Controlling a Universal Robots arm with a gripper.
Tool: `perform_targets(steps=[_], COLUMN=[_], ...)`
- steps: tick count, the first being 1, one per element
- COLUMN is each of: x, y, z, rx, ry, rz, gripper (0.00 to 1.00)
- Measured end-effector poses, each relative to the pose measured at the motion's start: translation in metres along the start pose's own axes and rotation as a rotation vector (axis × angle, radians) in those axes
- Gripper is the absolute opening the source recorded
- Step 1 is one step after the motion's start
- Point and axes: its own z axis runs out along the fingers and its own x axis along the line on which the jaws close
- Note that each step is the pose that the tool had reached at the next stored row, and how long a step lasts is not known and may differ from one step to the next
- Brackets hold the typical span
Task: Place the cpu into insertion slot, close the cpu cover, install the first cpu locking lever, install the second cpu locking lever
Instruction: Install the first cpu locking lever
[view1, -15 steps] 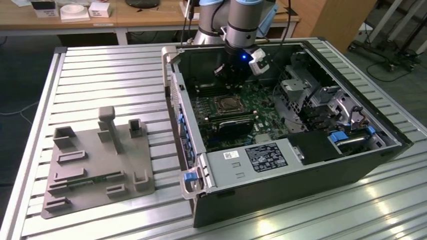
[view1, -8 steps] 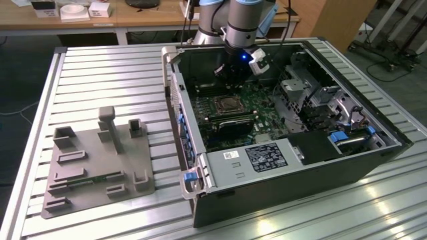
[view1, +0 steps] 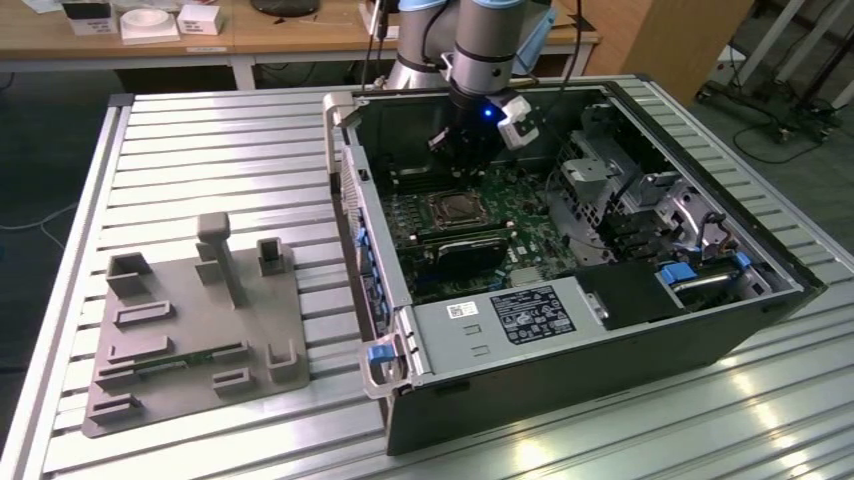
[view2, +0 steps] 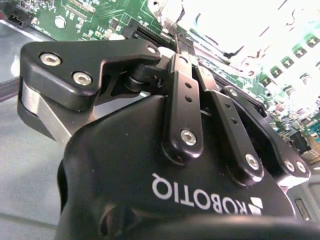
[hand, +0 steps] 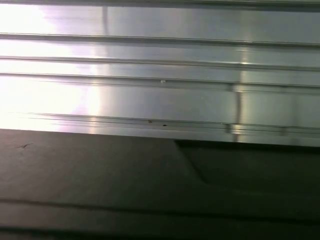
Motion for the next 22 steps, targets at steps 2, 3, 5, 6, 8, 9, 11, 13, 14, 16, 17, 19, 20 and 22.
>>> perform_targets(steps=[2,3,5,6,8,9,11,13,14,16,17,19,20,22], x=[0.0,0.0,0.0,0.0,0.0,0.0,0.0001,0.0,0.0,0.0001,0.0001,0.0001,0.0001,0.0001], y=[0.0,0.0,0.0,-0.0001,-0.0001,-0.0001,-0.0004,-0.0007,-0.001,-0.0013,-0.0014,-0.0016,-0.0017,-0.0016], z=[0.0,0.0,-0.0001,-0.0002,-0.0001,-0.0001,-0.0001,-0.0001,-0.0001,-0.0001,-0.0001,-0.0002,-0.0001,0.0003], rx=[-0.0002,-0.0002,0.0005,0.0011,0.0031,0.0039,0.0065,0.0072,0.0075,0.0081,0.0086,0.0097,0.0101,0.0106], ry=[-0.0002,-0.0001,0.0001,0.0004,0.0011,0.0014,0.0028,0.0038,0.0044,0.0057,0.0066,0.0086,0.0095,0.0108], rz=[0.0,0.0,0.0,0.0,0.0,0.0,0.0,0.0,0.0,0.0,0.0,0.0,0.0,0.0], gripper=[0.1,0.1,0.1,0.1,0.1,0.1,0.1,0.1,0.1,0.1,0.1,0.1,0.1,0.1])
